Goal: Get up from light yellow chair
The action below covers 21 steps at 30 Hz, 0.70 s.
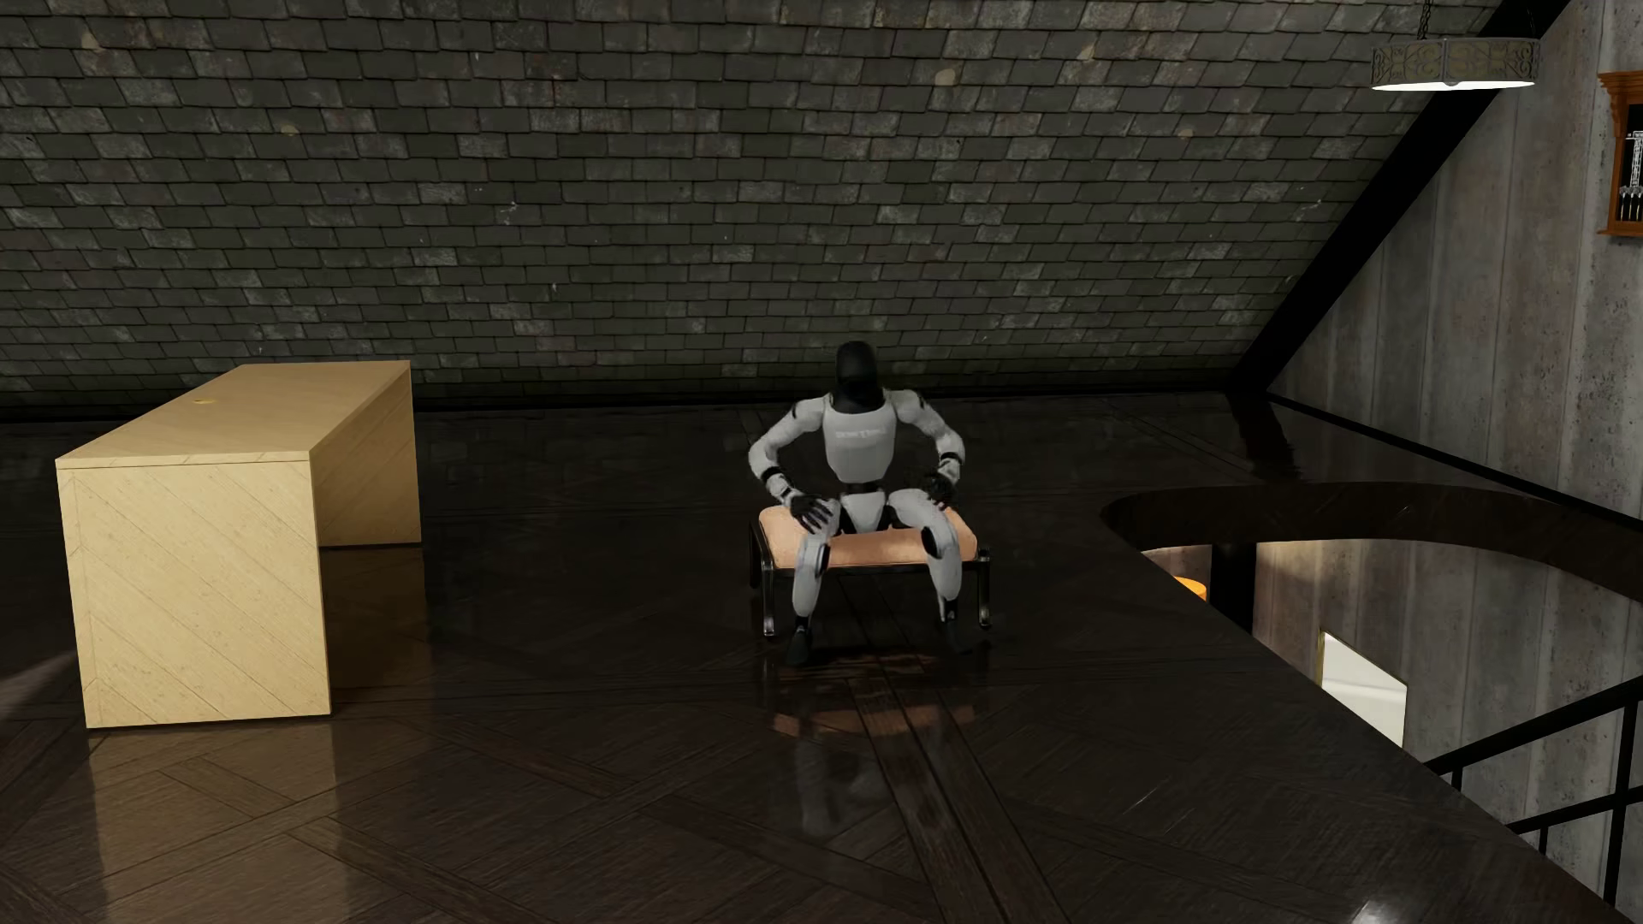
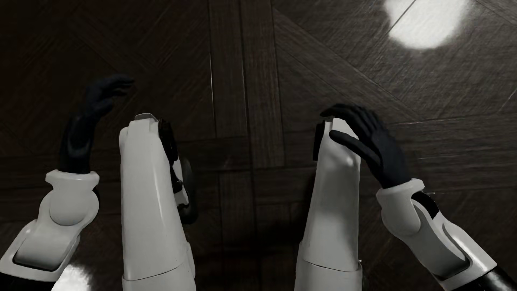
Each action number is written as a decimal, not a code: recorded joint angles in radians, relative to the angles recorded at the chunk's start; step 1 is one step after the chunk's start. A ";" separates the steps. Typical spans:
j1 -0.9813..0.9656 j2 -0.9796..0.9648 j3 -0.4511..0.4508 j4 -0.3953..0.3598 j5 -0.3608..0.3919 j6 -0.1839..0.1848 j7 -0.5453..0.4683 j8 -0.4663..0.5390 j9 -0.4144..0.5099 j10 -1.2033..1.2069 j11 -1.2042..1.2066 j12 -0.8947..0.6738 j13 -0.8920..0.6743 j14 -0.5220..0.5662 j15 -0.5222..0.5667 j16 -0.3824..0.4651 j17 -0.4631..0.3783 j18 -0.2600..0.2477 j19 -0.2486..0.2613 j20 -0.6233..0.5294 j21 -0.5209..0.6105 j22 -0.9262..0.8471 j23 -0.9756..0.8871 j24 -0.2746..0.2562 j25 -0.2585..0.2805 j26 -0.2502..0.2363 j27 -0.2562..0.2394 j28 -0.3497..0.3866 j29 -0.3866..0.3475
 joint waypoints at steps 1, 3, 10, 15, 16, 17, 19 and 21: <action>-0.028 -0.027 -0.002 0.002 0.000 -0.008 -0.004 -0.001 0.026 -0.002 -0.002 -0.076 -0.151 -0.004 -0.006 0.092 -0.061 -0.005 0.004 -0.045 0.121 -0.064 -0.028 0.009 -0.012 -0.001 -0.010 -0.082 0.039; -0.080 -0.081 -0.006 0.014 0.007 -0.018 -0.015 -0.004 0.071 -0.003 -0.007 -0.283 -0.552 -0.020 -0.016 0.275 -0.163 -0.014 0.015 -0.222 0.488 -0.137 -0.056 -0.026 0.006 -0.009 -0.039 -0.229 0.127; -0.121 -0.115 -0.004 -0.022 0.028 -0.016 0.006 -0.024 0.175 -0.123 -0.126 -1.049 -1.327 -0.061 -0.044 0.401 -0.138 0.013 0.000 -0.908 1.205 -0.095 -0.039 -0.122 0.058 -0.080 -0.104 -0.093 -0.011; 0.107 0.099 -0.001 -0.074 0.028 -0.011 0.060 -0.082 0.112 -0.494 -0.484 -0.880 -1.027 -0.001 0.024 0.161 0.057 0.080 -0.037 -0.793 0.937 0.220 0.293 0.023 -0.048 -0.038 -0.106 -0.220 0.135; 0.183 0.169 0.001 -0.086 0.025 -0.011 0.075 -0.098 0.091 -0.594 -0.577 -0.847 -0.960 0.019 0.045 0.084 0.126 0.093 -0.048 -0.768 0.877 0.333 0.410 0.071 -0.085 -0.033 -0.117 -0.270 0.179; 0.265 0.247 0.003 -0.094 0.023 -0.010 0.091 -0.115 0.071 -0.694 -0.672 -0.818 -0.909 0.044 0.067 0.005 0.209 0.107 -0.057 -0.747 0.822 0.453 0.542 0.124 -0.125 -0.028 -0.129 -0.319 0.230; 0.442 0.413 0.004 -0.109 0.014 -0.010 0.117 -0.153 0.012 -0.899 -0.862 -0.762 -0.807 0.092 0.110 -0.165 0.383 0.124 -0.069 -0.703 0.717 0.735 0.822 0.221 -0.187 -0.019 -0.142 -0.432 0.367; 0.626 0.585 0.009 -0.114 0.004 -0.009 0.152 -0.203 -0.056 -1.100 -1.042 -0.709 -0.716 0.148 0.157 -0.330 0.519 0.130 -0.071 -0.681 0.657 1.017 1.043 0.324 -0.252 -0.001 -0.145 -0.492 0.483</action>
